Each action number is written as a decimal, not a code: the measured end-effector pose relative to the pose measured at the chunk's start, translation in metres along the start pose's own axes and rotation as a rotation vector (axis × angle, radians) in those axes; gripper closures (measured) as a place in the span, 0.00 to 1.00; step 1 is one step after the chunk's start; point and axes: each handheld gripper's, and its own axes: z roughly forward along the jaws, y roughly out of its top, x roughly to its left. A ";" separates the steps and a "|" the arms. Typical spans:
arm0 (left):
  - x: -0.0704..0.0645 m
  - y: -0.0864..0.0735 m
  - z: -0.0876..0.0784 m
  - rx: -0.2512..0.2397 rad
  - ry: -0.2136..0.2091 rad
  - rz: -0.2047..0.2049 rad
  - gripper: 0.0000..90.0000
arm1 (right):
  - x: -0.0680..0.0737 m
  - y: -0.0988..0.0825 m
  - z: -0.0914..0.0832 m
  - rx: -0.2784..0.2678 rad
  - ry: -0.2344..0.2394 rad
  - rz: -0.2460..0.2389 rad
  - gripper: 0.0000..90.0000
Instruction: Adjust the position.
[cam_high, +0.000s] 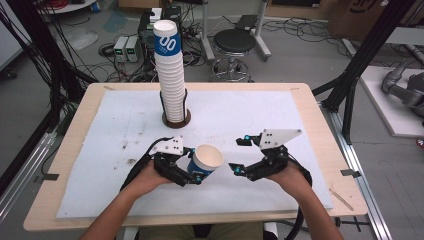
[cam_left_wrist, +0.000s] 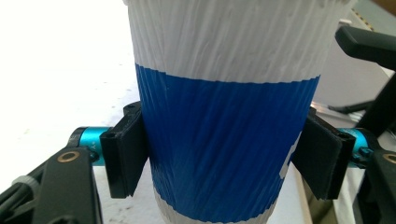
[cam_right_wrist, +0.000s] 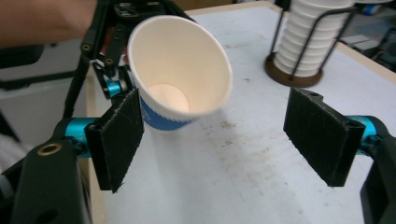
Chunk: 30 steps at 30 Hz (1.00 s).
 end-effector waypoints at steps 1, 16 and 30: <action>0.001 -0.001 -0.002 -0.012 0.007 0.000 0.29 | -0.001 -0.004 -0.002 -0.011 -0.009 0.015 0.23; 0.007 -0.019 -0.020 -0.171 0.124 -0.022 0.29 | -0.013 -0.052 -0.022 -0.076 -0.221 0.114 0.23; 0.008 -0.033 -0.041 -0.245 0.192 -0.033 0.29 | -0.012 -0.068 -0.038 -0.030 -0.342 0.117 0.23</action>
